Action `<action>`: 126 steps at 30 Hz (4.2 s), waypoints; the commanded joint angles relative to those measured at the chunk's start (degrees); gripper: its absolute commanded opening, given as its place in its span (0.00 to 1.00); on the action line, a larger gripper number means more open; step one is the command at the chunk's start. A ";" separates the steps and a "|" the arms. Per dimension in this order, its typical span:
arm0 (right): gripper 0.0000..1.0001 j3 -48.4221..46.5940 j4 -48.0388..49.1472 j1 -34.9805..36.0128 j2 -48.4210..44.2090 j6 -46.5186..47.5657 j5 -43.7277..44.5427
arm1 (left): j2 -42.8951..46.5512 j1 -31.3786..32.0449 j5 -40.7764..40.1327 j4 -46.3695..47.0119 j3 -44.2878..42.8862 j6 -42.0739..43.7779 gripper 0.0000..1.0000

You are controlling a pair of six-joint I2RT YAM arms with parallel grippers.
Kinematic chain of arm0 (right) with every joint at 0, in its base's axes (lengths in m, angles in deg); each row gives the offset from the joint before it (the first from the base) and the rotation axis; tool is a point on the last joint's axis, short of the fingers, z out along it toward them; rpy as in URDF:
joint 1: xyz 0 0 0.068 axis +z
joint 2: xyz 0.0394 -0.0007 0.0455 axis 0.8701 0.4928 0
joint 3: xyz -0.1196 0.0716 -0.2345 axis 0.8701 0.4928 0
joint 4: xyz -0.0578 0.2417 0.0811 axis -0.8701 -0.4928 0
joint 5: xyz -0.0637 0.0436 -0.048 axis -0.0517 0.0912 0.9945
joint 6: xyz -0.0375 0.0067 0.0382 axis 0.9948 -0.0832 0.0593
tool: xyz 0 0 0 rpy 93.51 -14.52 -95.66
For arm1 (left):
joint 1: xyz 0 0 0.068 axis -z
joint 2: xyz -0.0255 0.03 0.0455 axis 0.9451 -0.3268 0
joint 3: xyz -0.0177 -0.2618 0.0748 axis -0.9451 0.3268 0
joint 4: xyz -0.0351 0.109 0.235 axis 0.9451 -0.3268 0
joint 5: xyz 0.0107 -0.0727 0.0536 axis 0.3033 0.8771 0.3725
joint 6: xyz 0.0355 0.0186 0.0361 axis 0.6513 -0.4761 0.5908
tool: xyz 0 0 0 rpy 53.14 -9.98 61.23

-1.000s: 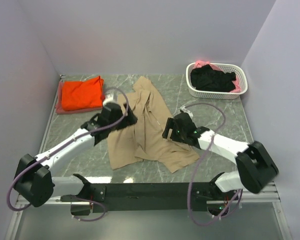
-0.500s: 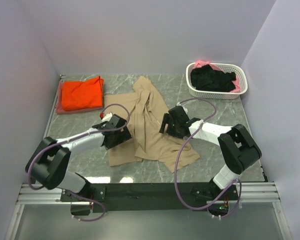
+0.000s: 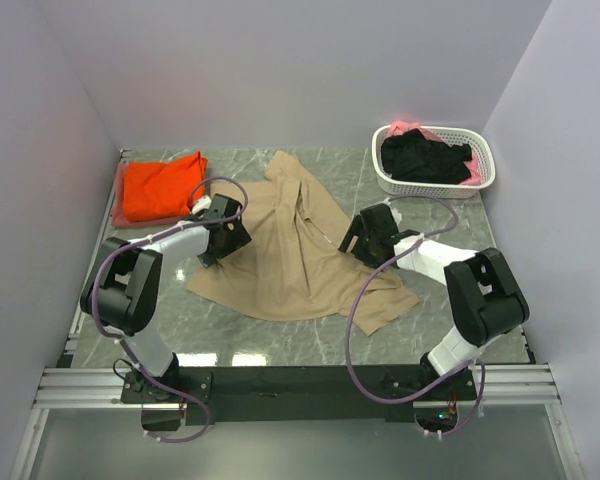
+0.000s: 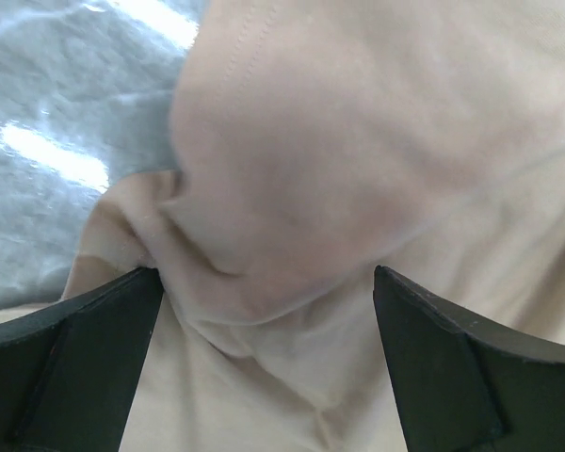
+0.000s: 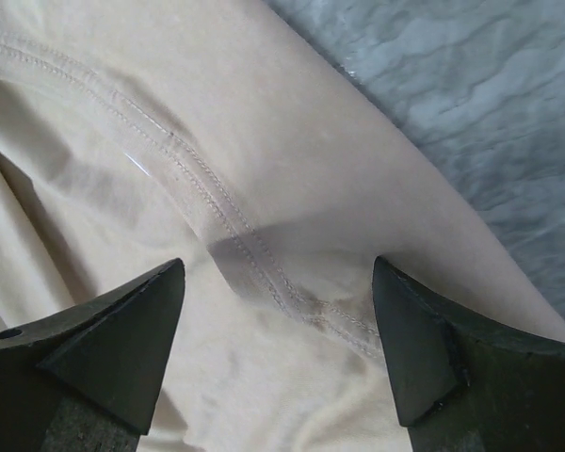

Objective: Fold and stack the t-shirts
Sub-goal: Flatten the tshirt out

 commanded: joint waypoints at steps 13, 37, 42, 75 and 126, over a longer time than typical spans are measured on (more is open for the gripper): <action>0.92 5.17 -14.21 -1.23 -33.49 1.54 8.88 | 31.19 -1.85 -6.01 -19.58 13.39 -13.03 0.99; 0.97 16.26 -21.08 -3.51 -45.20 0.74 12.84 | 29.98 -8.27 -8.13 -15.73 23.24 -19.47 0.82; 0.97 16.43 -21.17 -3.52 -45.64 0.65 13.46 | 24.53 -8.62 -5.31 -10.55 23.50 -17.72 0.77; 0.97 16.35 -21.87 -4.39 -44.41 1.01 15.48 | 24.42 -8.62 0.76 -4.30 26.41 -11.04 0.00; 0.44 19.24 -18.62 -19.42 -22.09 1.01 4.58 | 47.47 -8.62 -6.63 -15.37 25.00 -16.57 0.01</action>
